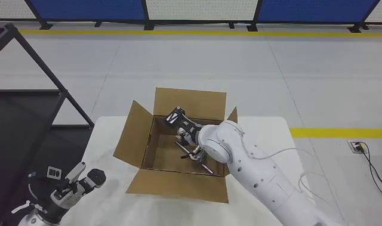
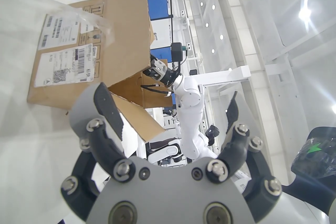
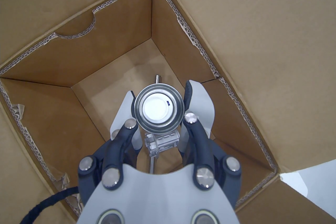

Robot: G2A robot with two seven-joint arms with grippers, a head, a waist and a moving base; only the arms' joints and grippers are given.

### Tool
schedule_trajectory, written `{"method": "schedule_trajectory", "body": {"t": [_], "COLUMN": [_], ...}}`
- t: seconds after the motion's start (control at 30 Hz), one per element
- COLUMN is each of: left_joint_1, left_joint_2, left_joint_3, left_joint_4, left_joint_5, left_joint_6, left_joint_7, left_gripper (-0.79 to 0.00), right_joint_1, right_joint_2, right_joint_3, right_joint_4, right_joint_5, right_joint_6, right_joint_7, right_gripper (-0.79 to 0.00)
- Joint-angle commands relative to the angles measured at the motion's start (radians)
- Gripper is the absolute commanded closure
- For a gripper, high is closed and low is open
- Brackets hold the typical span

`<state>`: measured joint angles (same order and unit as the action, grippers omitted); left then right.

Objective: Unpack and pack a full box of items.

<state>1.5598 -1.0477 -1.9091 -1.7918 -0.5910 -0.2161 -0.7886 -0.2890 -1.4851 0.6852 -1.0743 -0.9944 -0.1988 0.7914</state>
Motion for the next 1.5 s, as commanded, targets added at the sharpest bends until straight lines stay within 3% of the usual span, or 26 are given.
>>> {"method": "schedule_trajectory", "body": {"t": [0.0, 0.3, 0.87, 1.0, 1.17, 1.47], "left_joint_1": [0.0, 0.007, 0.003, 0.005, 0.006, 0.006], "left_joint_2": [0.0, -0.002, -0.002, -0.002, -0.003, -0.003], "left_joint_3": [0.0, 0.001, 0.005, 0.004, 0.004, 0.004], "left_joint_4": [0.0, -0.009, -0.017, -0.016, -0.016, -0.013], "left_joint_5": [0.0, 0.008, 0.026, 0.024, 0.021, 0.021], "left_joint_6": [0.0, 0.004, 0.004, 0.002, -0.001, -0.005], "left_joint_7": [0.0, 0.032, 0.036, 0.041, 0.041, 0.034], "left_gripper": [-0.785, -0.785, -0.785, -0.785, -0.785, -0.785], "right_joint_1": [-0.015, 0.009, 0.057, 0.073, 0.088, 0.102], "right_joint_2": [-0.001, -0.036, -0.129, -0.148, -0.168, -0.194], "right_joint_3": [0.001, -0.01, -0.083, -0.086, -0.088, -0.085], "right_joint_4": [0.009, 0.204, 0.402, 0.448, 0.494, 0.545], "right_joint_5": [-0.009, 0.044, -0.023, -0.019, -0.017, -0.025], "right_joint_6": [0.013, -0.062, 0.047, 0.04, 0.028, 0.023], "right_joint_7": [-0.025, -0.135, -0.233, -0.238, -0.244, -0.257], "right_gripper": [0.0, 0.0, 0.0, -0.166, -0.308, -0.332]}}
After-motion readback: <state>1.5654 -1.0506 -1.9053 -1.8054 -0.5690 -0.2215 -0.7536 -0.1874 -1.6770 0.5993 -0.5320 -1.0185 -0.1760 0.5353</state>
